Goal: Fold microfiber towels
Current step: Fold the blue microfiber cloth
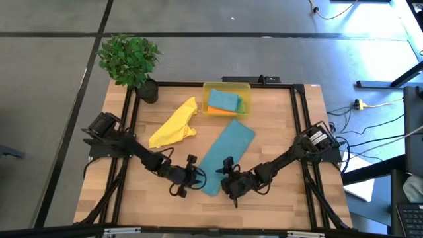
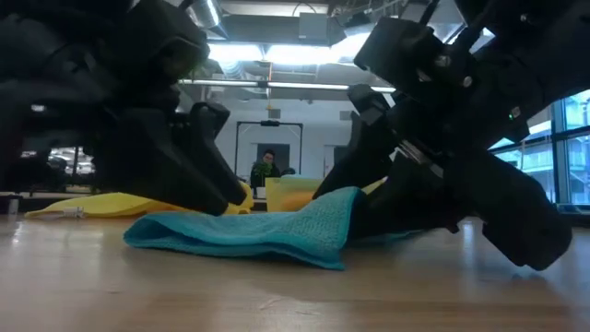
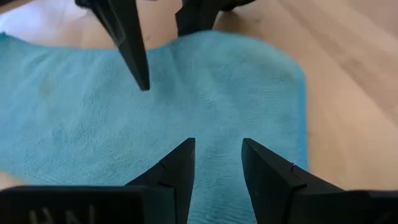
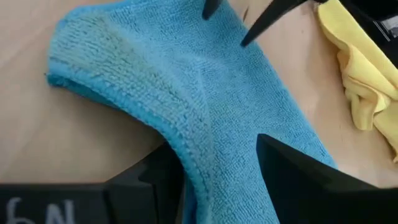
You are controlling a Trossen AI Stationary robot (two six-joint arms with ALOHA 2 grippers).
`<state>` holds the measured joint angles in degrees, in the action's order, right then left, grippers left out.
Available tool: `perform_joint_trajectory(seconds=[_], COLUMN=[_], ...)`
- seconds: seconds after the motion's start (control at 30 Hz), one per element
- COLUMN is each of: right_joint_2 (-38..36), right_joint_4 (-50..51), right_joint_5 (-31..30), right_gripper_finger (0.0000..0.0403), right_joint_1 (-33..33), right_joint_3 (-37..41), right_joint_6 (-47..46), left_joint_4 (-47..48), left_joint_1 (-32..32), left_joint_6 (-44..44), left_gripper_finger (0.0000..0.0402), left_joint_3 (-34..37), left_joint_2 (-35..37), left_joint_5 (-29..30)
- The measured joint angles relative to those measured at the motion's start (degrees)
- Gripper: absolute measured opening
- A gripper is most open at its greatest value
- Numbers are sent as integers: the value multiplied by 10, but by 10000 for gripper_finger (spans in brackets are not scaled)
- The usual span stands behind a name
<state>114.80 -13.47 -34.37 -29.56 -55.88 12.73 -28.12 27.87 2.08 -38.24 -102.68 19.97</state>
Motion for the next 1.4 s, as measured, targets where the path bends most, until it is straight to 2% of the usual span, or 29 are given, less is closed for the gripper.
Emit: perform_joint_trajectory(seconds=[0.27,0.47,0.63,0.93,1.03,1.4], right_joint_2=[0,-1,-2,-2,-3,-29], right_joint_4=[-2,-4,-5,-5,-5,-5], right_joint_5=[7,66,93,135,138,206], right_gripper_finger=[198,191,142,12,11,4], right_joint_1=[-1,-1,-1,-1,3,30], right_joint_3=[0,0,0,-1,-1,-1], right_joint_6=[-22,-36,-48,-66,-94,-160], left_joint_4=[9,85,117,177,206,240], left_joint_1=[12,26,40,75,86,127], left_joint_6=[83,70,41,47,44,75], left_gripper_finger=[124,124,124,124,124,124], left_joint_3=[0,0,0,0,0,-29], left_joint_2=[20,52,53,53,53,53], left_joint_5=[1,5,5,31,46,124])
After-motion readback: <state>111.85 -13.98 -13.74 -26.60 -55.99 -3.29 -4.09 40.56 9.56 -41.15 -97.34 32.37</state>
